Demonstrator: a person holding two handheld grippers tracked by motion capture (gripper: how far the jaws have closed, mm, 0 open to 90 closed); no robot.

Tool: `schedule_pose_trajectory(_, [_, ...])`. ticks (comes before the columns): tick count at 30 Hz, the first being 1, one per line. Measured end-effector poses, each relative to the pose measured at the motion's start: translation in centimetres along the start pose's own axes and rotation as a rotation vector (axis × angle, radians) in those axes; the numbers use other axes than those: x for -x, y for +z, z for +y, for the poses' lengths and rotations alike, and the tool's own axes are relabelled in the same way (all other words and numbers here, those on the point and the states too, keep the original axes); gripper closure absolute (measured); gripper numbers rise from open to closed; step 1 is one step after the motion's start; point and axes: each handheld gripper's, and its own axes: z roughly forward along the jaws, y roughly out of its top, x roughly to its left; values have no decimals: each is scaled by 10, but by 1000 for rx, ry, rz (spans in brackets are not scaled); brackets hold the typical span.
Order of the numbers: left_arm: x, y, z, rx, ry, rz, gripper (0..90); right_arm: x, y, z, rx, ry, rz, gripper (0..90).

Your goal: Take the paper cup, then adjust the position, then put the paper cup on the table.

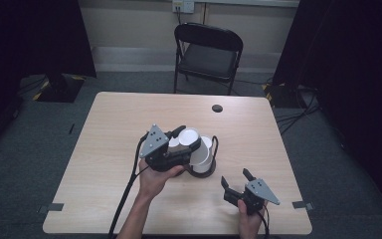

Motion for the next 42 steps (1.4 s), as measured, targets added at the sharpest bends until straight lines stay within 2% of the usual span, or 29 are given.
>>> schedule_pose_trajectory(5, [0,-8,-9,-1,-31,-15,351,0,0,0,1,0,-2,146])
schedule_pose_trajectory(7, [0,-11,-13,-7,-35,-4,351,0,-1,0,3,3,-2,145])
schedule_pose_trajectory(14, [-5,-21,-26,-21,-64,-3,351,-1,0,0,-4,-5,-3,139])
schedule_pose_trajectory(17, [-7,-25,-33,-30,-71,5,351,-1,0,0,-8,-4,-6,139])
schedule_pose_trajectory(20, [-7,-30,-38,-38,-105,15,351,-2,0,0,-15,-10,-3,138])
schedule_pose_trajectory(22, [-5,-35,-40,-30,-112,49,351,-3,1,0,-21,-20,-18,138])
schedule_pose_trajectory(23, [-5,-36,-41,-34,-119,48,351,-5,0,0,-21,-31,-22,139])
schedule_pose_trajectory(25, [-6,-40,-45,-35,-137,62,351,-6,-3,-1,9,-44,10,140])
schedule_pose_trajectory(26, [-6,-40,-45,-35,-137,62,351,-7,-3,-1,17,-59,6,140])
schedule_pose_trajectory(29, [-9,-46,-53,-33,-182,58,351,-13,-4,-2,25,-82,5,148])
schedule_pose_trajectory(31, [-10,-48,-56,-30,-202,59,352,-17,-5,-2,22,-64,37,169])
schedule_pose_trajectory(33, [-11,-50,-59,-25,-229,49,352,-26,-6,-3,27,-89,49,190])
schedule_pose_trajectory(35, [-11,-52,-62,-41,-229,51,352,-34,-7,-3,36,-103,76,230])
schedule_pose_trajectory(36, [-11,-52,-62,-41,-229,51,352,-34,-7,-3,36,-103,76,230])
schedule_pose_trajectory(37, [-12,-52,-64,-40,-241,50,352,-42,-7,-3,42,-127,108,278])
schedule_pose_trajectory(38, [-12,-53,-66,-39,-255,45,352,-42,-7,-3,42,-127,108,278])
schedule_pose_trajectory(40, [-13,-53,-69,-45,-279,31,352,-50,-6,-4,48,-140,149,310])
schedule_pose_trajectory(42, [-14,-53,-71,-46,-286,21,353,-53,-6,-3,50,-142,163,316])
